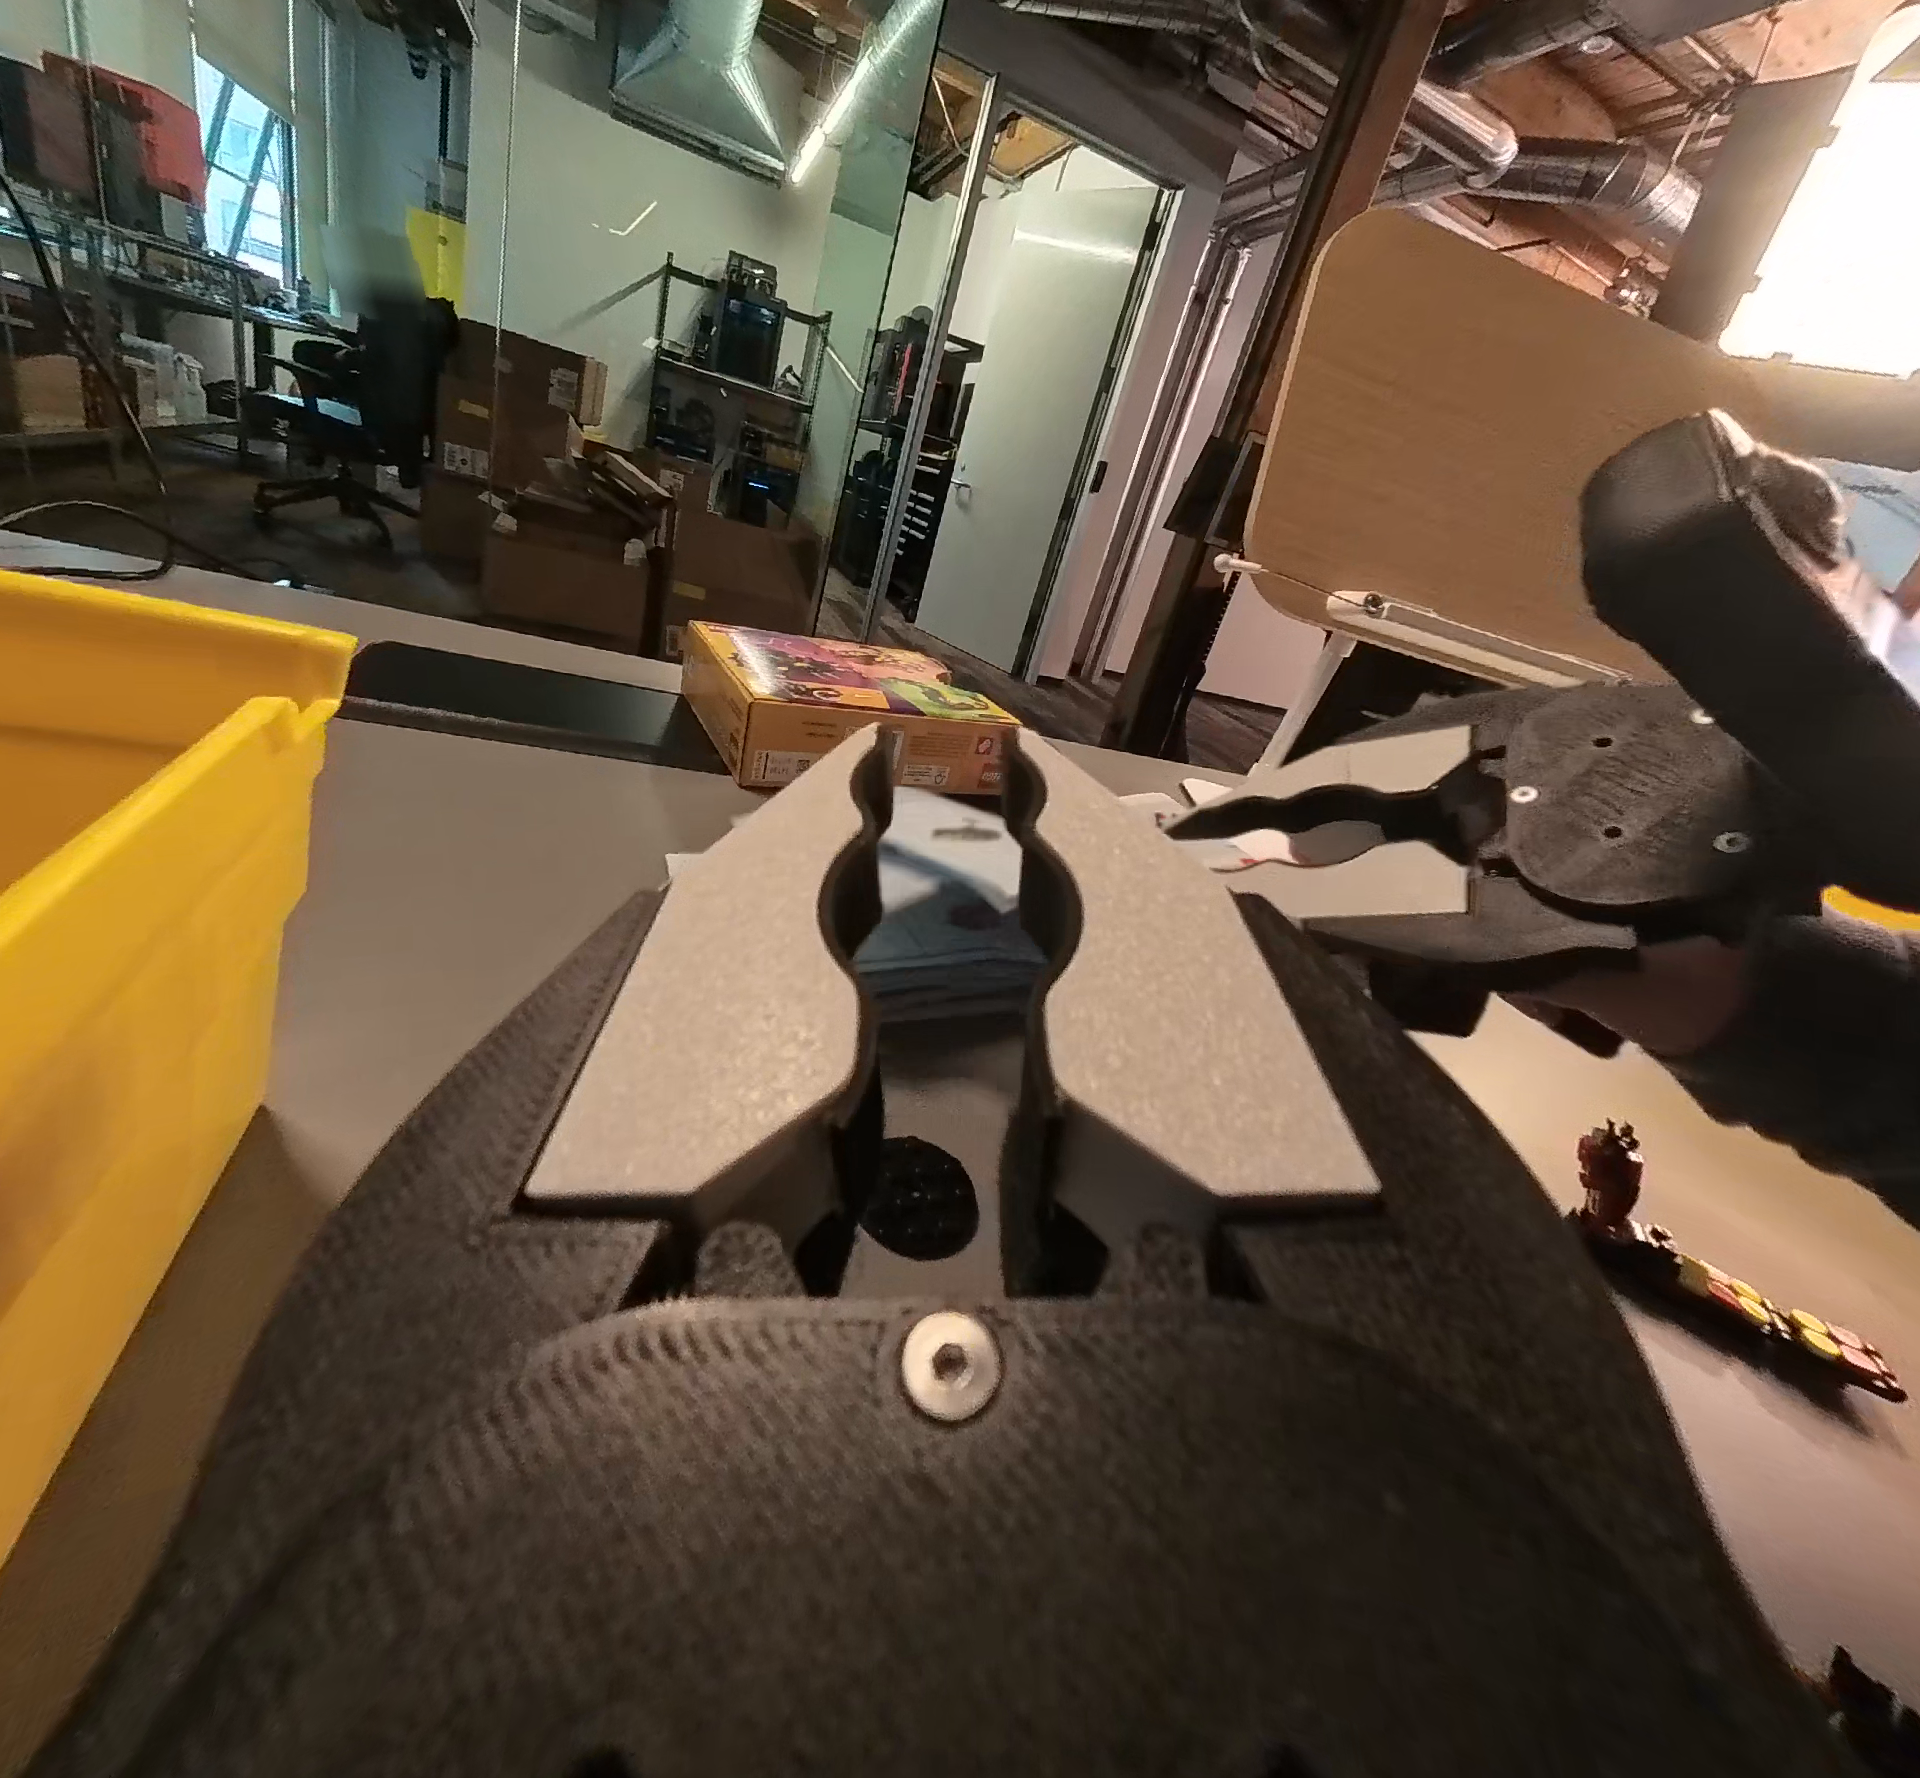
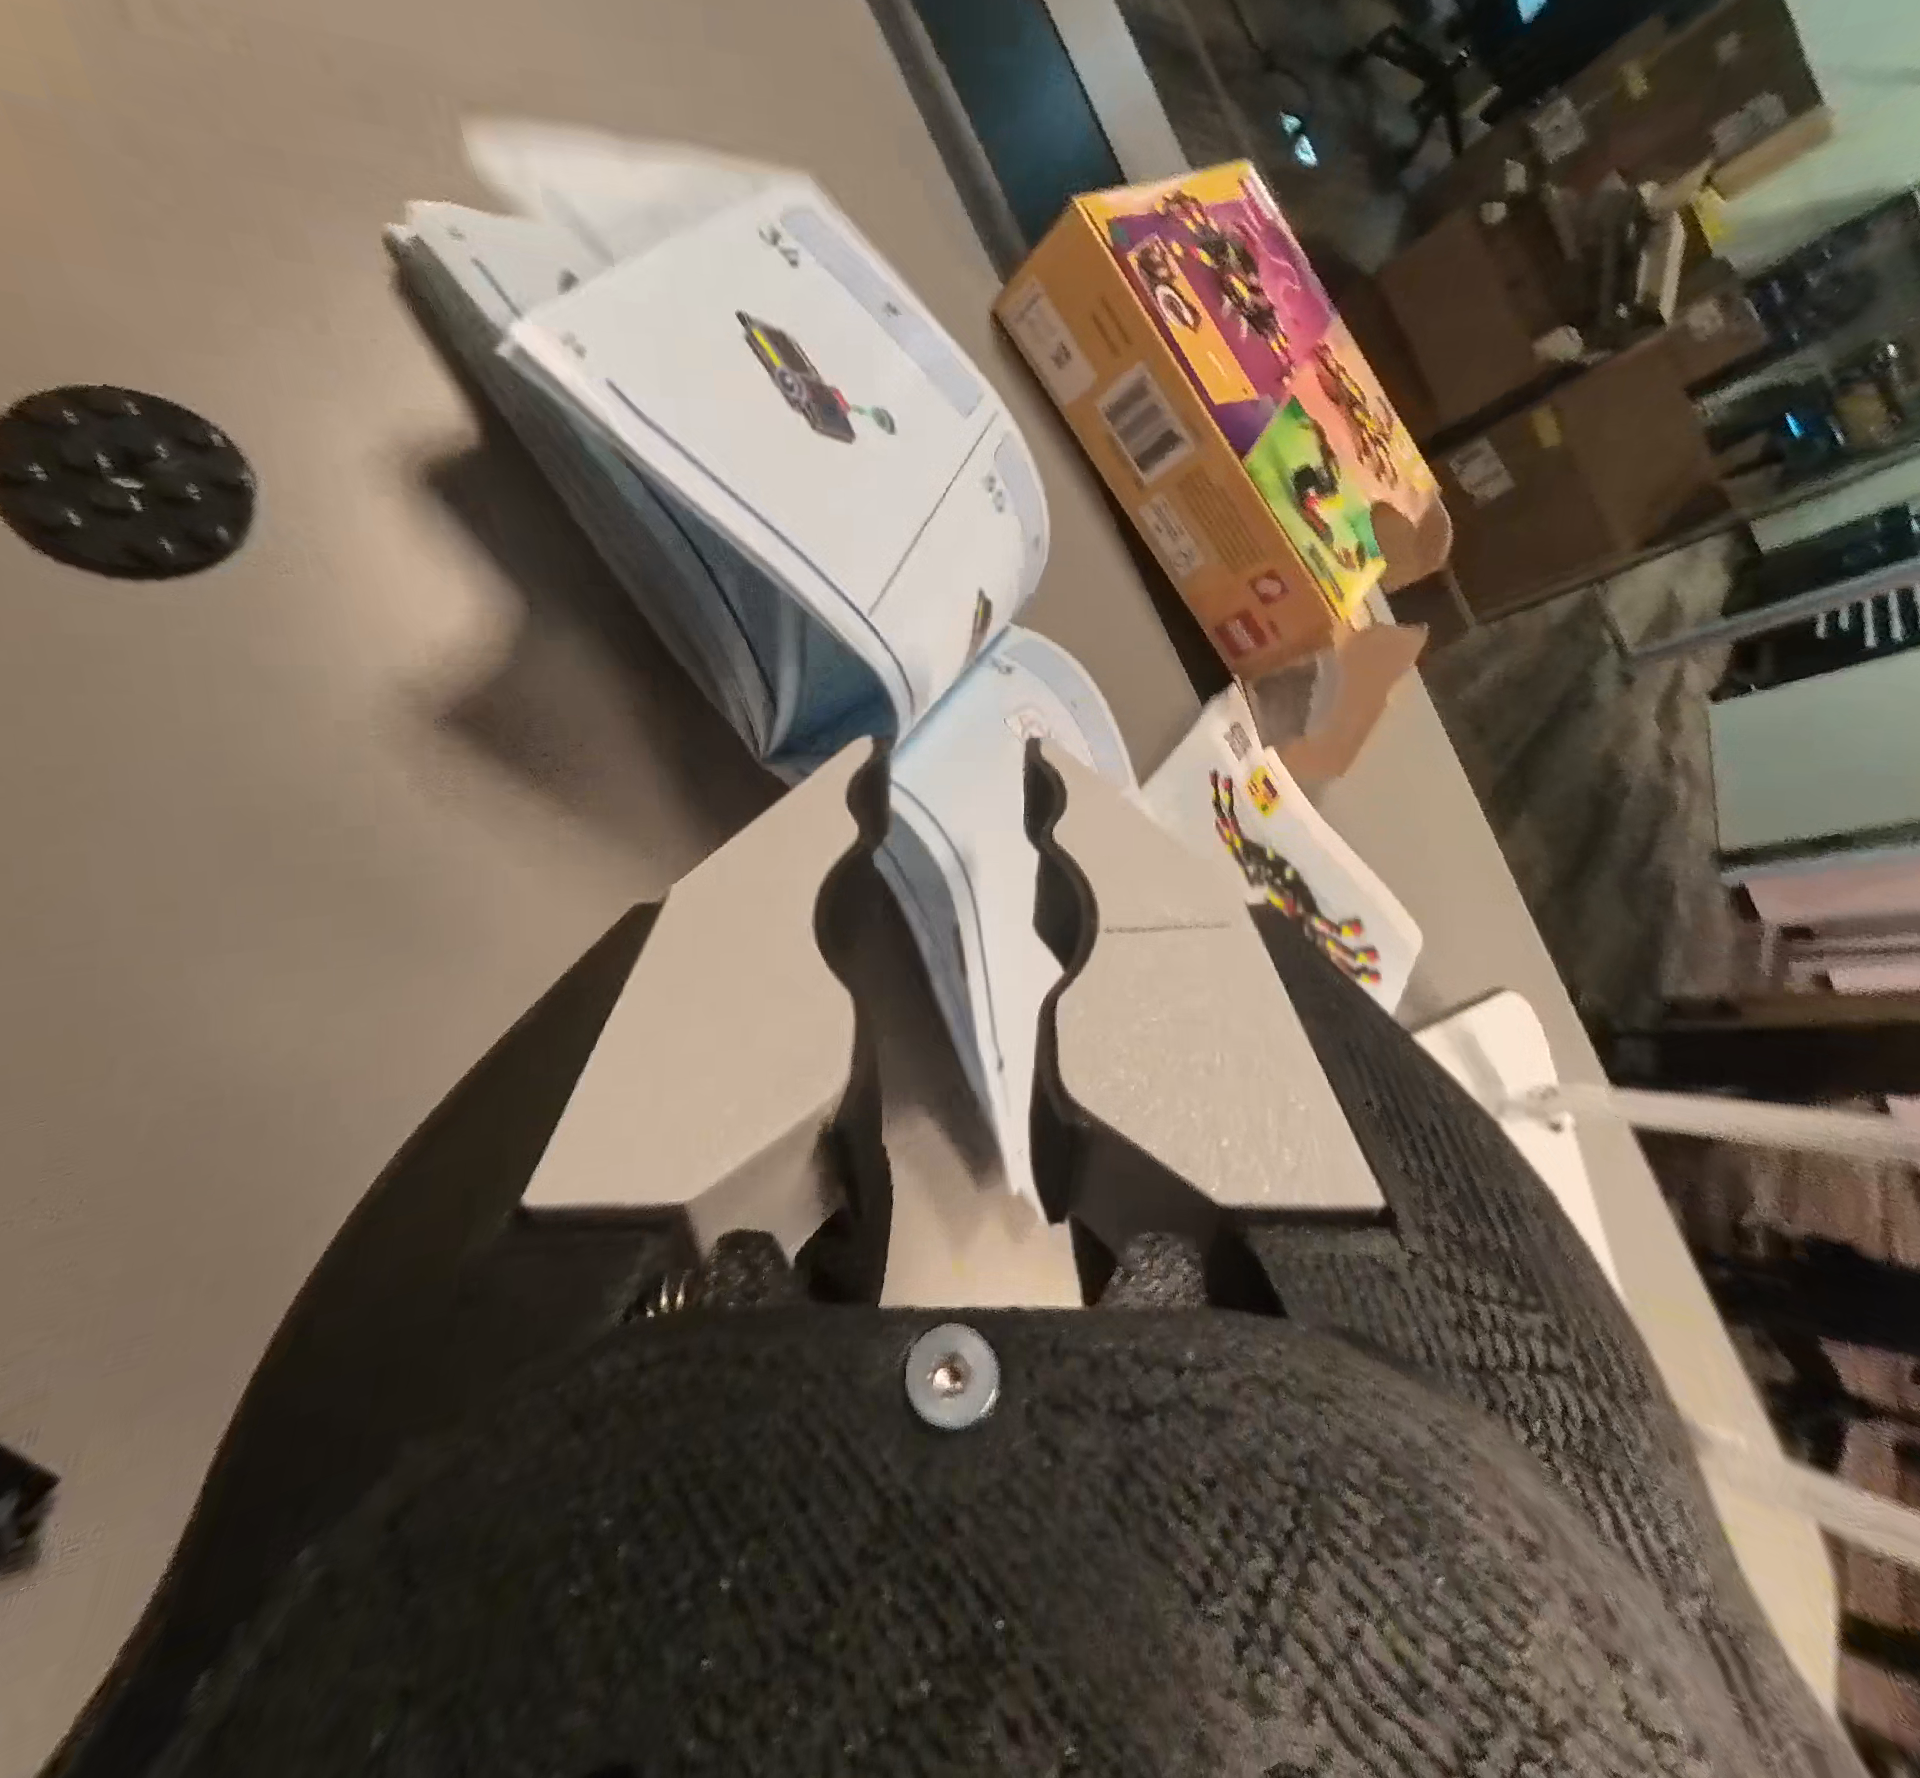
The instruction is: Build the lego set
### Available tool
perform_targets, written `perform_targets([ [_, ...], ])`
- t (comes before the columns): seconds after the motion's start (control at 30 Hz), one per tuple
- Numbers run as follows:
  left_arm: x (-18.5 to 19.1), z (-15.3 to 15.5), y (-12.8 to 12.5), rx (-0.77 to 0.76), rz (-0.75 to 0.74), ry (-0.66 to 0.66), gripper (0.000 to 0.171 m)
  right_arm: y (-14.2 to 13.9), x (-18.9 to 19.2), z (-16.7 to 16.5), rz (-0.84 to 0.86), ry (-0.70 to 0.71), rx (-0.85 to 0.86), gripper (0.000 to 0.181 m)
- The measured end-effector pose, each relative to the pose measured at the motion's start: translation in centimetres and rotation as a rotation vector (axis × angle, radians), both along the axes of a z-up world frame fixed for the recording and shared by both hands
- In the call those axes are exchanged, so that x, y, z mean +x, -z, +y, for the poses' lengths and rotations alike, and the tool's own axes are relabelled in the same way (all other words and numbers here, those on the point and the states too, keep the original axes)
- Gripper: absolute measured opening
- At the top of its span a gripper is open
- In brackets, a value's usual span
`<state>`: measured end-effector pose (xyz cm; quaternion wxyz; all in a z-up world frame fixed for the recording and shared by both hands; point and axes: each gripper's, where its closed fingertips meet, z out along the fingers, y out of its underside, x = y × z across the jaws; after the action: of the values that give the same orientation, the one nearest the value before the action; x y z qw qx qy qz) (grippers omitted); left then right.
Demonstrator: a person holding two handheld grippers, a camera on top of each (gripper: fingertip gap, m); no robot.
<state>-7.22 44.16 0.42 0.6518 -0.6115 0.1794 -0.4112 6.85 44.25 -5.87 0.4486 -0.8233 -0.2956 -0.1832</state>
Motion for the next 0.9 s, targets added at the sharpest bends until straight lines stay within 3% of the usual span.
perform_targets([
  [0.33, 0.0, 0.0, 0.1, -0.005, -0.001, 0.004, 0.019, 2.1, 5.0, -2.1, 0.164, 0.231, -0.081, 0.022],
  [0.63, 0.0, 0.2, 0.3, -0.027, -0.009, 0.010, 0.019, 2.7, 11.7, -4.6, 0.173, 0.418, -0.088, 0.027],
  [0.77, 0.2, 0.1, 0.3, -0.024, -0.004, 0.017, 0.019, 0.6, 12.7, -4.7, 0.105, 0.415, -0.008, 0.028],
  [0.9, 0.3, 0.0, 0.3, -0.023, -0.005, 0.030, 0.021, -1.7, 11.3, -4.3, 0.089, 0.330, 0.069, 0.029],
])
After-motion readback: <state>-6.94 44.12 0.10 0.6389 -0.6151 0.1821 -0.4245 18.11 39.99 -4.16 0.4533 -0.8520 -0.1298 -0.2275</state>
